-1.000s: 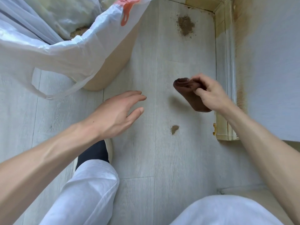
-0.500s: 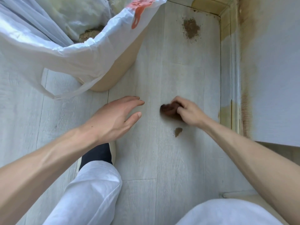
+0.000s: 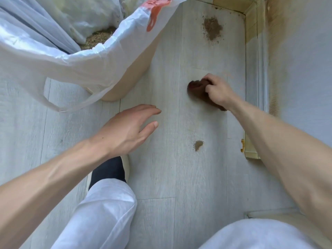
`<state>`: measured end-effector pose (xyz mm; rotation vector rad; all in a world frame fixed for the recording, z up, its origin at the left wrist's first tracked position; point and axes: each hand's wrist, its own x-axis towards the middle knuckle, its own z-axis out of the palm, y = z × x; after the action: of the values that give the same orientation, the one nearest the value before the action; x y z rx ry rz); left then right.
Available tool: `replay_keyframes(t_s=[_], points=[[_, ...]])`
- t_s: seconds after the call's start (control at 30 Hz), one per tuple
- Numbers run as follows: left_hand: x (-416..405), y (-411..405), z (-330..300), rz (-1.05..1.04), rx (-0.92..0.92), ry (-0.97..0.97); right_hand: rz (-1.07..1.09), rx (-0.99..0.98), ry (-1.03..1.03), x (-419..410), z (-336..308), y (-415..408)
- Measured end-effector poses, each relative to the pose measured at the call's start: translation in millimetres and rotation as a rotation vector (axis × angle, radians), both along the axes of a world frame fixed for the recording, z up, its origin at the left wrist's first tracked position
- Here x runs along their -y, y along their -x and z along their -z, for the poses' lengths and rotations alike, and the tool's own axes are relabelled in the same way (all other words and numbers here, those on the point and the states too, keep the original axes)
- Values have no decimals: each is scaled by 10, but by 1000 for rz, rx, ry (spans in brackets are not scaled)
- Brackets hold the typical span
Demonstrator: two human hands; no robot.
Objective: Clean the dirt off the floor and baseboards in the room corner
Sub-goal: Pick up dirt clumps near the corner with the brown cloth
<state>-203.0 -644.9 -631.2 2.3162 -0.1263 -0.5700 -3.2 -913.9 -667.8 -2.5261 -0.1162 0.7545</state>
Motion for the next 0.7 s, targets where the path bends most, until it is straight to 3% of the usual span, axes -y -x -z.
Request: replay_keyframes(t_s=[0.2,0.3,0.53,0.7], points=[[25,-33,-30,-5,13,11,-286,-170,-16,20,44,900],[42,-59,-57,-18,24,22,-245,-224,-53,206,-92,1004],[56,12,-52,-4,33,9,-21,-43,-30,426,-108,352],[93,47,-47,25,32,-9,-109,-97,-8,286,180,1002]])
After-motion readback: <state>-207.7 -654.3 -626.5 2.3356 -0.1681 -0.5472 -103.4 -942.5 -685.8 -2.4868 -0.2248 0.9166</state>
